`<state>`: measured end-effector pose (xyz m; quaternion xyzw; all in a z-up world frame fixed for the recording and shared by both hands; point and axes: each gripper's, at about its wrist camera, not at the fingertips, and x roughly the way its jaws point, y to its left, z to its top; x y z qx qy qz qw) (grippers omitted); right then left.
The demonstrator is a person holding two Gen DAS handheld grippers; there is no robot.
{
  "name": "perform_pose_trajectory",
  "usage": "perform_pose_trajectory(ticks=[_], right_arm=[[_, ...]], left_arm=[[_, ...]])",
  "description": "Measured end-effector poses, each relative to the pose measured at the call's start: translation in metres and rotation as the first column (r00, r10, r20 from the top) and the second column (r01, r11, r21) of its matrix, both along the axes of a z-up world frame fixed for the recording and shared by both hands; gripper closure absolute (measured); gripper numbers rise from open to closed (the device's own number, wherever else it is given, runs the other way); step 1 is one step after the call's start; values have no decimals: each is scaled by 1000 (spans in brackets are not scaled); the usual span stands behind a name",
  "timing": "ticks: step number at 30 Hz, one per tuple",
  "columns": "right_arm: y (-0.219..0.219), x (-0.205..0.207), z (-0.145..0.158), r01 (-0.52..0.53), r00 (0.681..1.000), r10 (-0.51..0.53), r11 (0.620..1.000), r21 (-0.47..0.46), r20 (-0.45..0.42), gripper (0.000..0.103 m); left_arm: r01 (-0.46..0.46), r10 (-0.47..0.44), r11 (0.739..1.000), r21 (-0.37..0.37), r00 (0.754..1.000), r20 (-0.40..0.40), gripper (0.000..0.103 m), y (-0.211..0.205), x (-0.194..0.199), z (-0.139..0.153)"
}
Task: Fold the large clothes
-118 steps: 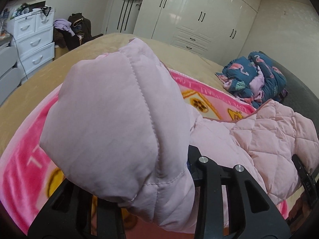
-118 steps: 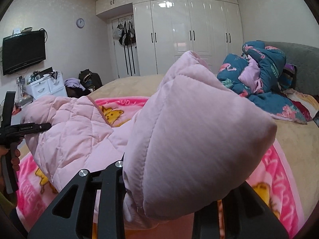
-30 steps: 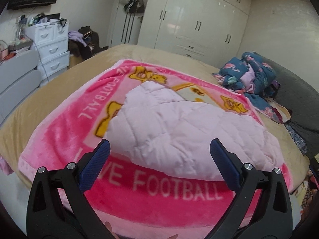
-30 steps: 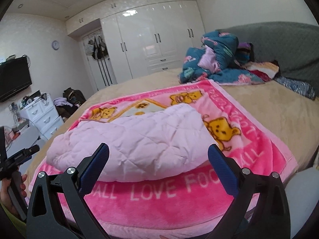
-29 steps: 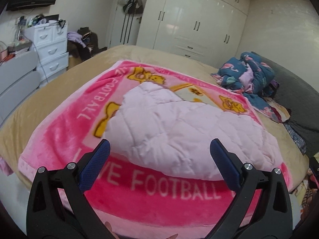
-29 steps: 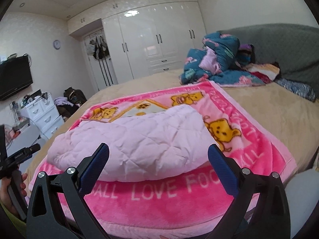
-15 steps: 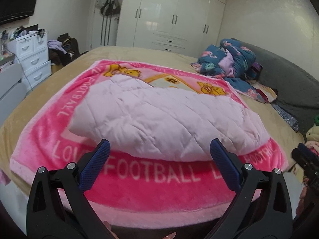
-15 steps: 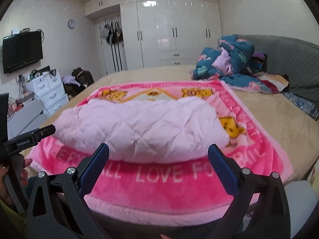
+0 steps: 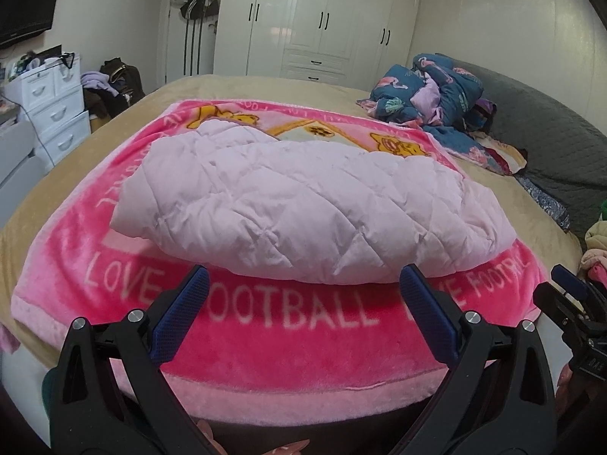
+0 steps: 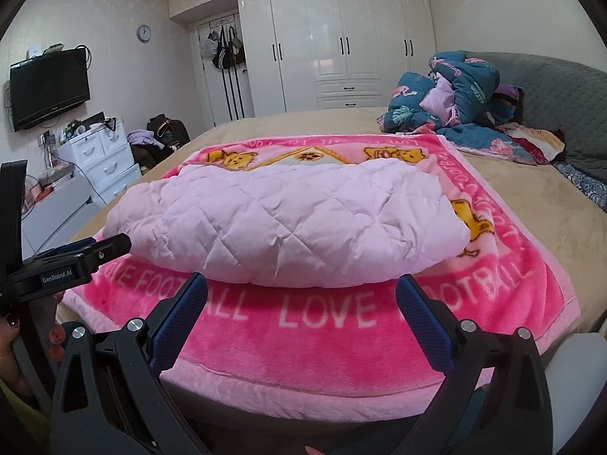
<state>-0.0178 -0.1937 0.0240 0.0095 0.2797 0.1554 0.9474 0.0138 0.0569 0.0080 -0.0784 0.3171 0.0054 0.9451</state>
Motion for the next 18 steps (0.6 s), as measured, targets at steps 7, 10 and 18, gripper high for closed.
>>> perform_pose_trajectory(ticks=[7, 10, 18], right_arm=[[-2, 3, -2, 10, 1000, -10, 1000, 12, -10, 4], [-4, 3, -3, 10, 1000, -10, 1000, 15, -12, 4], [-4, 4, -3, 10, 1000, -10, 1000, 13, -13, 4]], left_arm=[[5, -4, 1000, 6, 1000, -2, 9, -1, 1, -1], [7, -7, 1000, 2, 1000, -4, 9, -2, 1, -1], [10, -10, 1000, 4, 1000, -6, 9, -2, 1, -3]])
